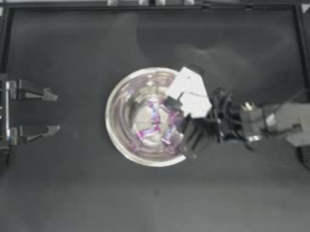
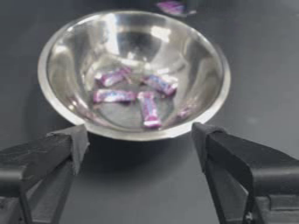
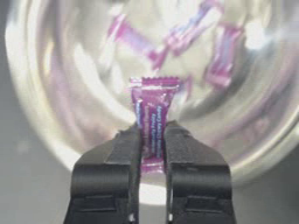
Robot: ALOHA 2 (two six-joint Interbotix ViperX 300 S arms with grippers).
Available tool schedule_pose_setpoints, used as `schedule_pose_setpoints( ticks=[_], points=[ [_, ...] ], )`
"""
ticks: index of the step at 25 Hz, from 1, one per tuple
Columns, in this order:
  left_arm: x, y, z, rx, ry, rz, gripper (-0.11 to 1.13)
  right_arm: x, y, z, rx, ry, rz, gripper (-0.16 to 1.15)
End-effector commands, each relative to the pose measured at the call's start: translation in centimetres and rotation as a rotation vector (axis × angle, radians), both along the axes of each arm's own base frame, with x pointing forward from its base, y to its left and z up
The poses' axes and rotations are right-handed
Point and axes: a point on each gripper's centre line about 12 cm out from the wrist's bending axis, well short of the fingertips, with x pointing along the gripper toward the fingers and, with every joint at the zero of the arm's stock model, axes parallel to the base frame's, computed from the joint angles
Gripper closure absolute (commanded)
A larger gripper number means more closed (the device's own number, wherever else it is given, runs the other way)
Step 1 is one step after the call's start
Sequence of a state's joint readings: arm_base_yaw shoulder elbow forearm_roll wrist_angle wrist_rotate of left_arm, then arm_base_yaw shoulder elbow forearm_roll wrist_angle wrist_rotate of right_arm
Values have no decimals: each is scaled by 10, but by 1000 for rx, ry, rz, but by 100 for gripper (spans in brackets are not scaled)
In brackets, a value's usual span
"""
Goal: Put candies in bowl
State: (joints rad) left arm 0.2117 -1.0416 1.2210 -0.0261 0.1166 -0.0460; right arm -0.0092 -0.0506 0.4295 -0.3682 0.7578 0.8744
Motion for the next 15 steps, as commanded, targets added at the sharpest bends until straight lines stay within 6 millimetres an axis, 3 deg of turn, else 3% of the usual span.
schedule_pose_setpoints(
  ticks=[1, 8, 15],
  points=[
    [3, 1, 6, -2, -13, 3, 1, 6, -13, 1, -7, -21, -1, 60],
    [3, 1, 4, -3, -8, 3, 1, 16, -21, -13, -15, -36, 18, 53],
    [3, 1, 3, -6, -8, 4, 1, 20, -29, -15, -3, -92, 11, 9]
  ],
)
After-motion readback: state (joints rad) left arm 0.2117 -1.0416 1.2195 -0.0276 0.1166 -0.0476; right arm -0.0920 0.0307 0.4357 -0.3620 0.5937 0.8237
